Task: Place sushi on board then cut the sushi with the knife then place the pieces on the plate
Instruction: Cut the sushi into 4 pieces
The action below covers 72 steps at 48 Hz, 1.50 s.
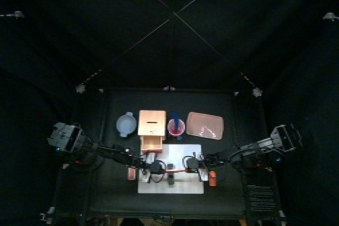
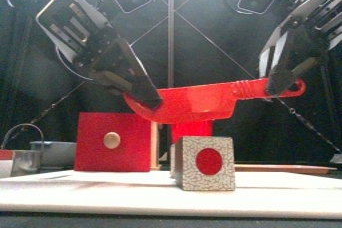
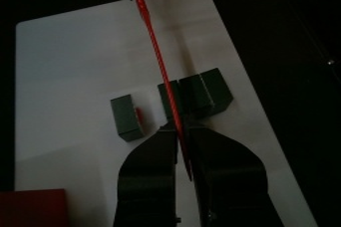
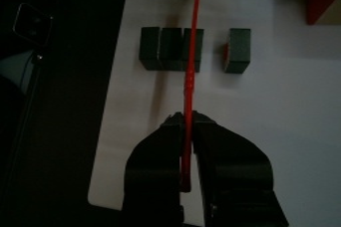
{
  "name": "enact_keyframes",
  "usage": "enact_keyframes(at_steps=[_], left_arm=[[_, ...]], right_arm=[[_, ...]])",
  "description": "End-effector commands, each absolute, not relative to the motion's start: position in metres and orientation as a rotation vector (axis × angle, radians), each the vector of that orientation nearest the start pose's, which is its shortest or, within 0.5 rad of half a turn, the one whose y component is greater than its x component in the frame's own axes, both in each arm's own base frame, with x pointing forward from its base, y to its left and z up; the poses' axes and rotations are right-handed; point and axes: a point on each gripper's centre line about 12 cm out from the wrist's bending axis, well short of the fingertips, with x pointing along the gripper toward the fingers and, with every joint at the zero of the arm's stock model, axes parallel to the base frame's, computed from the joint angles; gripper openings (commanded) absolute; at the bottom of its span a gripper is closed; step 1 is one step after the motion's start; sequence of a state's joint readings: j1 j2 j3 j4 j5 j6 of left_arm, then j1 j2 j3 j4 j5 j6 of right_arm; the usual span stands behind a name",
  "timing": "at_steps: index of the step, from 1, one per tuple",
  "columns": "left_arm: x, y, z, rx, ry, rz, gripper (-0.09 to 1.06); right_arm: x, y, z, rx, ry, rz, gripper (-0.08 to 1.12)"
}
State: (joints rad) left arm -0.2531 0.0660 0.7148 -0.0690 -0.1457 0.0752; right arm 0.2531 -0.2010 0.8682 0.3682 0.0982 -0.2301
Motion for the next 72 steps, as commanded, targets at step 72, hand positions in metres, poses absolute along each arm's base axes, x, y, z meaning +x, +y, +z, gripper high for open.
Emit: enact_keyframes(at_steps=[72], left_arm=[[0.374, -0.101, 0.138, 0.081, 0.641, -0.243, 0.44]], right_arm=[[0.322, 0.086, 0.155, 0.019, 0.783, 0.219, 0.31]])
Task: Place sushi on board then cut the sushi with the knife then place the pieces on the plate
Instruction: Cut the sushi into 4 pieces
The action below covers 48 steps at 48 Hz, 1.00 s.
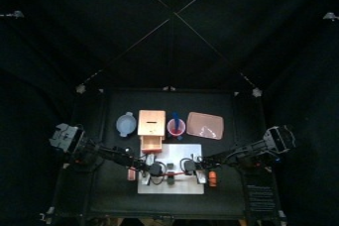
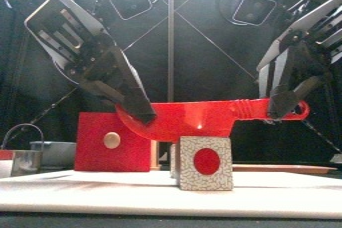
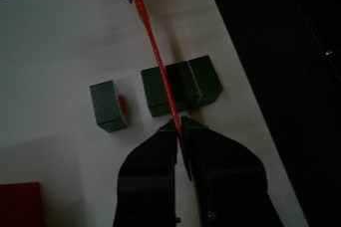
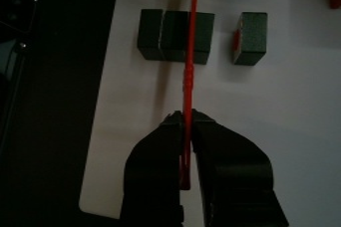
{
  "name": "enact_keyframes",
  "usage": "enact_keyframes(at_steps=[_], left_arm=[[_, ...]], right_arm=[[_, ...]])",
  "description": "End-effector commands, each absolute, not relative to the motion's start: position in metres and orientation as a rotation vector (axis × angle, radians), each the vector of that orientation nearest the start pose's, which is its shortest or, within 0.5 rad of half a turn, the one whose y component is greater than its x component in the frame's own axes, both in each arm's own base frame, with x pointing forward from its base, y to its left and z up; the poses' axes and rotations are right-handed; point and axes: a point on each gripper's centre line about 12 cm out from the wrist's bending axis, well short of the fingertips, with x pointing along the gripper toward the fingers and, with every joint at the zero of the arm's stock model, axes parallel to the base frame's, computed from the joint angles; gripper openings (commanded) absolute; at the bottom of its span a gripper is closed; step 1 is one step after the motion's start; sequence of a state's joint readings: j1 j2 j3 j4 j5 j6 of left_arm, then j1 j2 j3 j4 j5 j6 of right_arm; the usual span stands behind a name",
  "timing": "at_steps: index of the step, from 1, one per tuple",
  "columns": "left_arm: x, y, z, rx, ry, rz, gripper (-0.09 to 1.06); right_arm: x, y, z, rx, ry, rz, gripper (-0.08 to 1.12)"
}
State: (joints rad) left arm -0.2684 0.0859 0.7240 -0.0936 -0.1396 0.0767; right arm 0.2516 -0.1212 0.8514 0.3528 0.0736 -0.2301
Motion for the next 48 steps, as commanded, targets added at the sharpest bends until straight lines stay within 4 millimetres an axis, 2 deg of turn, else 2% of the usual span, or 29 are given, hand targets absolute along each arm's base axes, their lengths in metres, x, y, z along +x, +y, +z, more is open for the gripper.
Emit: enact_keyframes(at_steps=[1, 20, 28, 37, 48], left_arm=[[0.374, -0.102, 0.138, 0.082, 0.641, -0.245, 0.44], [0.377, -0.103, 0.117, 0.088, 0.693, -0.243, 0.44], [0.379, -0.103, 0.107, 0.097, 0.715, -0.244, 0.44], [0.380, -0.103, 0.112, 0.094, 0.705, -0.243, 0.44], [0.380, -0.103, 0.138, 0.093, 0.644, -0.249, 0.44]], right_arm=[[0.322, 0.087, 0.155, 0.019, 0.784, 0.220, 0.31], [0.327, 0.087, 0.126, 0.004, 0.866, 0.210, 0.31], [0.331, 0.076, 0.117, 0.017, 0.891, 0.175, 0.31], [0.338, 0.070, 0.127, 0.027, 0.864, 0.161, 0.31], [0.342, 0.073, 0.156, -0.004, 0.814, 0.197, 0.31]])
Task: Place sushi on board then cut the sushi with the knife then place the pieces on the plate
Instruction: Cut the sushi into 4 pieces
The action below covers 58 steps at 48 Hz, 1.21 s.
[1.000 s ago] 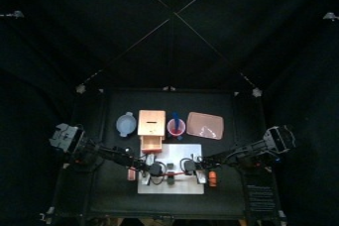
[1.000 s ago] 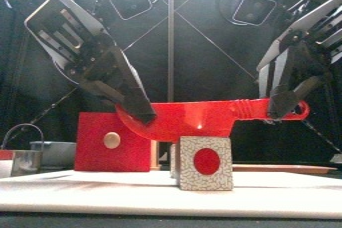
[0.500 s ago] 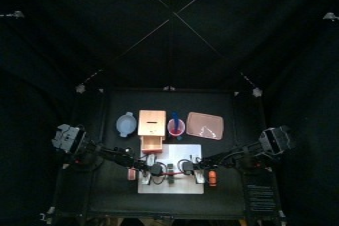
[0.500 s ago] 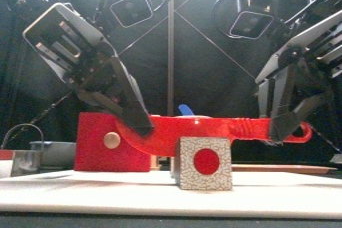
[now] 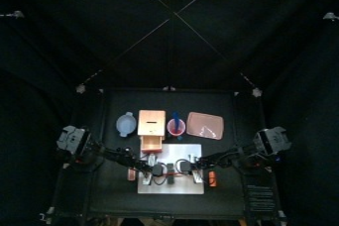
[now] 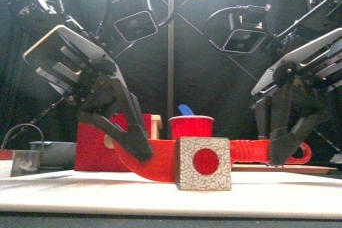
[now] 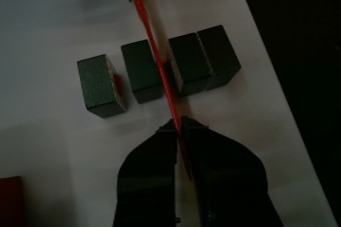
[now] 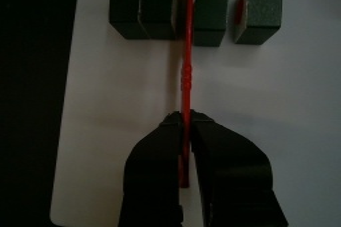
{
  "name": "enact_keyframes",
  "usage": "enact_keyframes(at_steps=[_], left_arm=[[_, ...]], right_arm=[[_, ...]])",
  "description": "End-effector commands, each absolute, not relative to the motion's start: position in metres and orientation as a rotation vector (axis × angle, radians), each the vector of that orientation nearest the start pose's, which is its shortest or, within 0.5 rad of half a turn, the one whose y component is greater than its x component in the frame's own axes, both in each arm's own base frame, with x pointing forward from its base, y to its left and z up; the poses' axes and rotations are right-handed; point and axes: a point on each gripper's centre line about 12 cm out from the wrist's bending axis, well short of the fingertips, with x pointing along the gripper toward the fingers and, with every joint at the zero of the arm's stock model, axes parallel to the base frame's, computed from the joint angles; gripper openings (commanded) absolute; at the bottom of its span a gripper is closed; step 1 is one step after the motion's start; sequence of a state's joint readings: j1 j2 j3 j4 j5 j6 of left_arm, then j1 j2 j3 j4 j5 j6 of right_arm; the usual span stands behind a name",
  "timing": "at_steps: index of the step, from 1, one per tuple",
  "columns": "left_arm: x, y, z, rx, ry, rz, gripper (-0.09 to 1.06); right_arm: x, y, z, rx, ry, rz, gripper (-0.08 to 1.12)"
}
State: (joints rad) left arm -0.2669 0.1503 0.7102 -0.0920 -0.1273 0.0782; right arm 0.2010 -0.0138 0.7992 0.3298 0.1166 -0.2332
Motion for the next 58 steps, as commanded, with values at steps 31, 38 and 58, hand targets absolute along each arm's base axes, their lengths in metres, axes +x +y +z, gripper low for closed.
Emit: enact_keyframes(at_steps=[31, 38, 58], left_arm=[[0.379, -0.113, 0.159, 0.123, 0.580, -0.288, 0.44], [0.379, -0.121, 0.152, 0.123, 0.594, -0.303, 0.44], [0.376, -0.136, 0.149, 0.063, 0.611, -0.308, 0.44]], right_arm=[[0.325, 0.086, 0.183, -0.050, 0.780, 0.268, 0.31], [0.326, 0.090, 0.178, -0.029, 0.797, 0.270, 0.31], [0.328, 0.106, 0.170, -0.009, 0.817, 0.296, 0.31]])
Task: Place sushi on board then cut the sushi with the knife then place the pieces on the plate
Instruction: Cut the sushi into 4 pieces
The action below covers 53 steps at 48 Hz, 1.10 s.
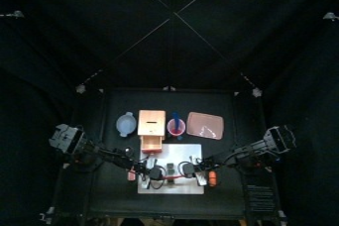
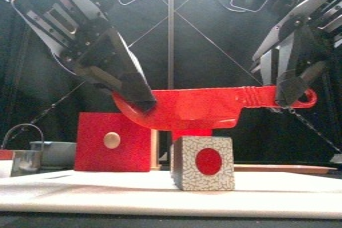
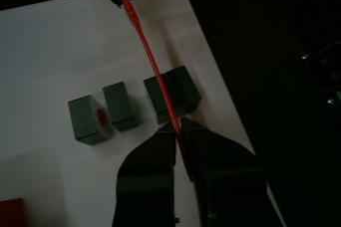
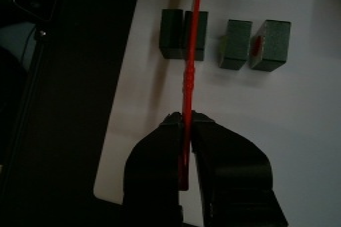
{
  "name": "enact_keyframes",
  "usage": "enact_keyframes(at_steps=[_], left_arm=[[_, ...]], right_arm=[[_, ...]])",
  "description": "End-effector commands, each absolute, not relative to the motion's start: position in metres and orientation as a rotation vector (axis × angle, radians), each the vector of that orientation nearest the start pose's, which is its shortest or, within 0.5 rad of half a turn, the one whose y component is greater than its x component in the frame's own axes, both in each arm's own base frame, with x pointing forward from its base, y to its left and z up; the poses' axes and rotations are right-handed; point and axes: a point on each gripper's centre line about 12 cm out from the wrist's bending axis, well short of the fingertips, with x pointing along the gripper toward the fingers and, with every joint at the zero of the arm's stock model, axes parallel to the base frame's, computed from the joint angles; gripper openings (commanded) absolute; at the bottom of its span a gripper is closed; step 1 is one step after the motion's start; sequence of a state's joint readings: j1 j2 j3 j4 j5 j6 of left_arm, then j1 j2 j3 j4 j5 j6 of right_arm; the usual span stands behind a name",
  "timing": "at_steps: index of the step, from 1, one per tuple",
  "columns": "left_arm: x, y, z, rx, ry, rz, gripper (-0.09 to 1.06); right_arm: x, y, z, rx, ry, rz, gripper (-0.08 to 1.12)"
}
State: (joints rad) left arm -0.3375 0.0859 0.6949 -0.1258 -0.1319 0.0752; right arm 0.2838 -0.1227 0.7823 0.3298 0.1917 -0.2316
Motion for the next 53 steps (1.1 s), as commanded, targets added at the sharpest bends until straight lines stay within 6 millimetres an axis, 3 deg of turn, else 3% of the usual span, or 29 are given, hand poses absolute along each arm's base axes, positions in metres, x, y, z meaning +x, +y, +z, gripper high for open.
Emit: enact_keyframes(at_steps=[1, 38, 53], left_arm=[[0.376, -0.136, 0.149, 0.062, 0.611, -0.307, 0.44], [0.377, -0.133, 0.139, 0.067, 0.635, -0.299, 0.44], [0.377, -0.133, 0.144, 0.066, 0.624, -0.301, 0.44]], right_arm=[[0.328, 0.106, 0.170, -0.009, 0.817, 0.295, 0.31], [0.332, 0.102, 0.155, -0.022, 0.854, 0.283, 0.31], [0.335, 0.102, 0.166, -0.054, 0.830, 0.296, 0.31]])
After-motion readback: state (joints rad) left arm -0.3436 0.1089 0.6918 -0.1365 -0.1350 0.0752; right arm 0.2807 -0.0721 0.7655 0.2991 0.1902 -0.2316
